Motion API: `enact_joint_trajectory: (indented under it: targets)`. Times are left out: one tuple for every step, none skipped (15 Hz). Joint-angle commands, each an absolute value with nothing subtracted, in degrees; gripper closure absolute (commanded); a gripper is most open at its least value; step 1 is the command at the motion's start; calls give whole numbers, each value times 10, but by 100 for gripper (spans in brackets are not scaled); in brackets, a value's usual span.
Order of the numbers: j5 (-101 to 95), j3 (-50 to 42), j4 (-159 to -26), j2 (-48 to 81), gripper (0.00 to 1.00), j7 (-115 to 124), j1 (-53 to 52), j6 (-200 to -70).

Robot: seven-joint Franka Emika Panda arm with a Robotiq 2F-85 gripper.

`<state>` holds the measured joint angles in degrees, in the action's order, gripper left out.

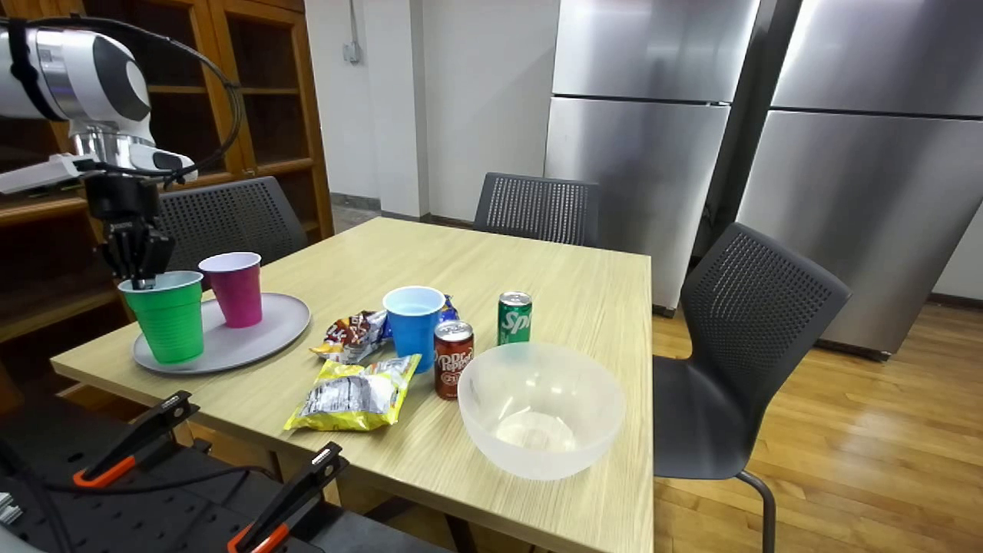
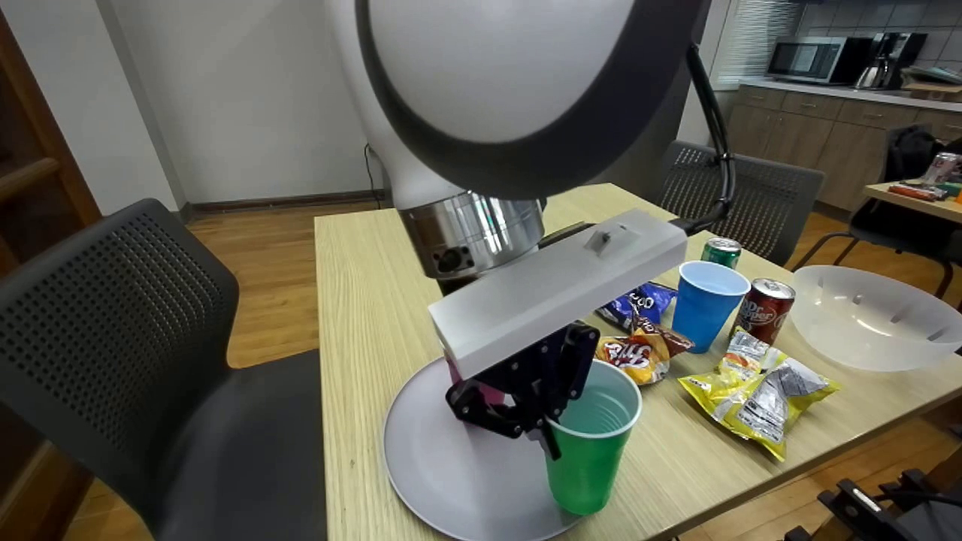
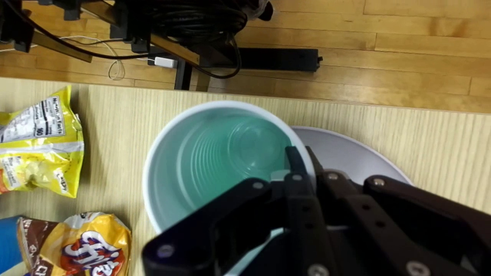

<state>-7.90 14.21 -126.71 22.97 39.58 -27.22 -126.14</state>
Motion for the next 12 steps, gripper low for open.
enact_joint_trajectory:
  targets:
    - [-97,141,-1229,257,99,375,-287,-1246]
    - [-101,140,-1224,263,99,376,-292,-1250]
    - [-103,139,-1220,266,99,375,-294,-1250]
    - [-104,139,-1214,272,99,373,-297,-1250]
    - [-105,139,-1210,275,99,373,-299,-1252]
    - [-107,137,-1204,280,99,375,-303,-1253]
    - [-108,137,-1198,285,99,374,-305,-1253]
    - [-108,136,-1192,291,99,373,-306,-1254]
    - [-106,137,-1187,295,99,370,-307,-1253]
    - [-108,135,-1180,300,99,371,-310,-1254]
    - [-108,134,-1174,305,99,370,-312,-1254]
    - [-108,134,-1168,308,99,368,-314,-1254]
